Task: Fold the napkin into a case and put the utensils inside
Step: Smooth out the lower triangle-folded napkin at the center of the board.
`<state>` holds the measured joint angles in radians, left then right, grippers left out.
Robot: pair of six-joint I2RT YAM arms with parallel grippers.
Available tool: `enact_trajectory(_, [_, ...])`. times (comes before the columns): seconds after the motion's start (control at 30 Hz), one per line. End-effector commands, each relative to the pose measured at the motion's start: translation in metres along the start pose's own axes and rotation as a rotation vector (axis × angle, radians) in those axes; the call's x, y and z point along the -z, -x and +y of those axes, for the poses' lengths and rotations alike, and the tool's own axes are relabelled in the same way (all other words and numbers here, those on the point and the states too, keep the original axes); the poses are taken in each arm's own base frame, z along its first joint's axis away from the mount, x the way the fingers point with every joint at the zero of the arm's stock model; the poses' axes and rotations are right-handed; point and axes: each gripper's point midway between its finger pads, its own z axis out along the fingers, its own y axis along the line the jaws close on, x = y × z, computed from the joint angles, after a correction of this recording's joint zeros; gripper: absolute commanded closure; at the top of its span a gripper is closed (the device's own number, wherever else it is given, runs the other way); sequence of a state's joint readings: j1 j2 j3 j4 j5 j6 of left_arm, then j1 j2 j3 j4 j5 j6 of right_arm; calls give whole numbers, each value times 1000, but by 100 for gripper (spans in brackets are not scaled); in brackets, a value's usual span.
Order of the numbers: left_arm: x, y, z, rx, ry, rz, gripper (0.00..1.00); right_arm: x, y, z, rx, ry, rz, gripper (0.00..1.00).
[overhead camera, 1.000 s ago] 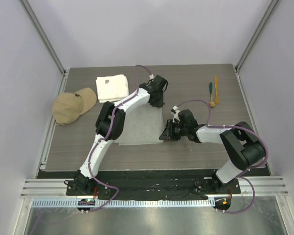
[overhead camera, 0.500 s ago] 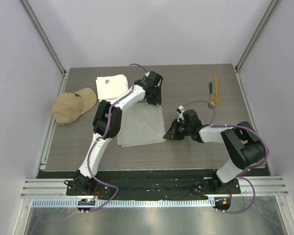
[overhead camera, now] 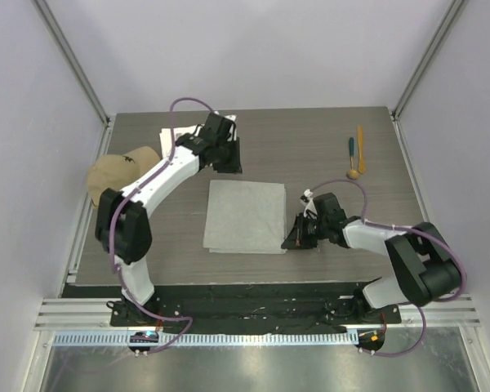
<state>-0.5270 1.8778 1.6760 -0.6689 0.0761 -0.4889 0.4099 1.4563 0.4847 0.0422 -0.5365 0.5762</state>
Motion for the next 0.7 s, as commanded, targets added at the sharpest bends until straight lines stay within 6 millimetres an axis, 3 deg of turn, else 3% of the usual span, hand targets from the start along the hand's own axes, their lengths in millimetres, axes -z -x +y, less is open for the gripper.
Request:
enact_trajectory(0.0, [12,-33,33,52,33,7,78,25,-10,-20,-39,-106,-14,84])
enact_trajectory(0.03, [19,-26,31,69,9,-40,79,29,-3,-30,-57,-173,-49,80])
enact_trajectory(0.07, [15,-36,36,114,10,-24,80,37,9,-27,-58,-202,-76,70])
enact_trajectory(0.17, [9,-32,41,159,-10,-44,83,51,47,-22,-6,-276,-187,45])
enact_trajectory(0.23, [1,-29,43,195,-28,-45,87,58,70,-6,27,-263,-229,37])
enact_trajectory(0.3, [-15,-29,41,231,-67,-34,91,54,82,4,58,-233,-221,33])
enact_trajectory(0.37, [-32,-29,48,265,-70,-35,93,50,103,26,87,-154,-235,34])
enact_trajectory(0.5, [-50,-34,46,309,-120,3,94,31,137,46,86,-73,-241,44])
enact_trajectory(0.67, [-64,-48,71,314,-47,36,96,-4,173,55,67,44,-226,79])
